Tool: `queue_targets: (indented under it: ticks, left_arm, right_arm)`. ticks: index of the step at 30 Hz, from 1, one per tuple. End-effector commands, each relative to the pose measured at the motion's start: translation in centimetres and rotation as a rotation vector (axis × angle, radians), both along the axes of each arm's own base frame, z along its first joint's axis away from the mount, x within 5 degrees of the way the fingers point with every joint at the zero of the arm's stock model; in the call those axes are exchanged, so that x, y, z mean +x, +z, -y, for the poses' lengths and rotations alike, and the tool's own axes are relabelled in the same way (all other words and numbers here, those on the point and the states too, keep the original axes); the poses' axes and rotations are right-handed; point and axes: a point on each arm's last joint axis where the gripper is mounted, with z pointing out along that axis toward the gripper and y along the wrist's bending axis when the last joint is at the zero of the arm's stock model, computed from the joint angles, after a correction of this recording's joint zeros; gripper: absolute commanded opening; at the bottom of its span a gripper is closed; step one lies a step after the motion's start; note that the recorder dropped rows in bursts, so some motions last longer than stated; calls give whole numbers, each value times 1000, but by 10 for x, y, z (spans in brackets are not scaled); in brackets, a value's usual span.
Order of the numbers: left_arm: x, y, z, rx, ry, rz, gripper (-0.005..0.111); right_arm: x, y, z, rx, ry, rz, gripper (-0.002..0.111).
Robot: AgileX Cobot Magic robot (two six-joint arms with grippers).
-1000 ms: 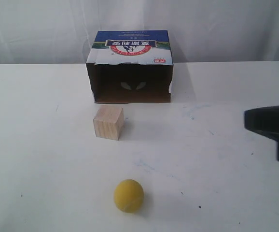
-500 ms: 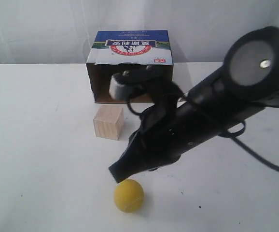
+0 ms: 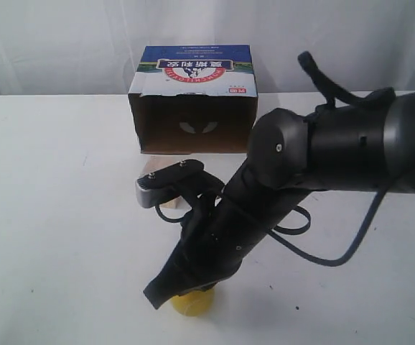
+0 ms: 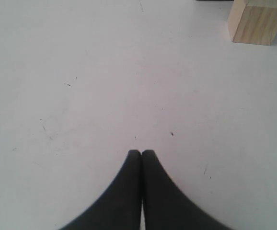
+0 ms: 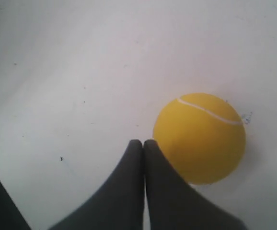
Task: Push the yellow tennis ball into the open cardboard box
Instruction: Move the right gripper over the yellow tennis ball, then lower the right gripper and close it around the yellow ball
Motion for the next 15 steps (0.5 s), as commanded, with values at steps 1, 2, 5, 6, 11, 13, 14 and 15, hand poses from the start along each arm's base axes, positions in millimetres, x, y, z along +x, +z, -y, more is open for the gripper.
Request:
queue_targets:
  ticks: [1, 2, 5, 6, 11, 13, 14, 15]
  left_arm:
    - [-2, -4, 0, 8, -9, -33, 0]
    - [-2, -4, 0, 8, -9, -33, 0]
    - [-2, -4, 0, 8, -9, -33, 0]
    - [-2, -4, 0, 8, -9, -33, 0]
    - [-2, -4, 0, 8, -9, -33, 0]
    - [-2, -4, 0, 8, -9, -33, 0]
    - [-2, -4, 0, 8, -9, -33, 0]
    - [-2, -4, 0, 8, -9, -33, 0]
  right_arm:
    - [4, -15, -3, -36, 17, -4, 0]
    - [5, -20, -3, -51, 22, -7, 0]
    - [11, -24, 4, -115, 1, 29, 0]
    - [14, -25, 9, -135, -16, 37, 0]
    - [31, -23, 29, -171, -77, 56, 0]
    - [38, -22, 37, -180, -101, 69, 0]
    - [41, -20, 41, -180, -112, 81, 0]
    - [43, -17, 43, -176, -119, 94, 0]
